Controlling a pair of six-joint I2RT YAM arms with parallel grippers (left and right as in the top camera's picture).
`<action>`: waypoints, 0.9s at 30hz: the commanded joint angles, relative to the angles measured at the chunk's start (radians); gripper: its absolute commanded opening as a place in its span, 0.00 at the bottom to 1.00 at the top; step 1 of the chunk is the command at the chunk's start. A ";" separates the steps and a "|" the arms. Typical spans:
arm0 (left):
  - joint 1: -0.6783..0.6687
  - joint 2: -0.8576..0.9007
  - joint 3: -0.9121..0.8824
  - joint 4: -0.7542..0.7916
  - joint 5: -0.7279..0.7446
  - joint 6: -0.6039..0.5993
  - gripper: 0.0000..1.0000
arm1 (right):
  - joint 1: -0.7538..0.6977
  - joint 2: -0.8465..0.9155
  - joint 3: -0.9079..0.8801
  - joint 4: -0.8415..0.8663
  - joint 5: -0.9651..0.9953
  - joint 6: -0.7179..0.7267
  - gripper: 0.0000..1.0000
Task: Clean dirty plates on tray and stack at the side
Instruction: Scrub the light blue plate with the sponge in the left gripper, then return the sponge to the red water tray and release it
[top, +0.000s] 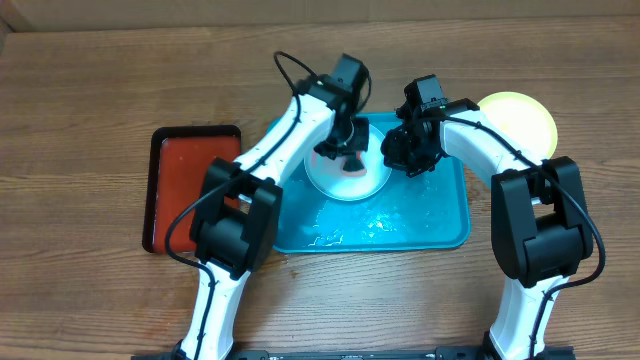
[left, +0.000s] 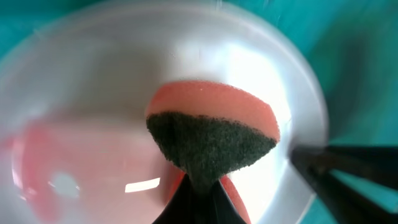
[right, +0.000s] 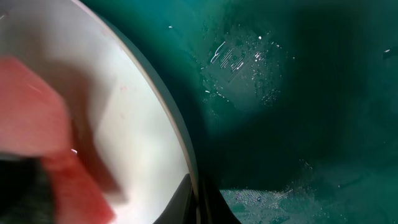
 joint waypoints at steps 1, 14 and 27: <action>0.002 -0.006 -0.026 -0.008 -0.167 0.018 0.04 | -0.002 0.007 -0.008 0.000 0.022 0.004 0.04; 0.097 -0.054 0.098 -0.254 -0.528 -0.184 0.04 | -0.002 0.007 -0.008 -0.001 0.023 0.003 0.04; 0.399 -0.220 0.124 -0.467 -0.358 -0.195 0.05 | -0.002 0.007 -0.008 -0.007 0.034 0.000 0.04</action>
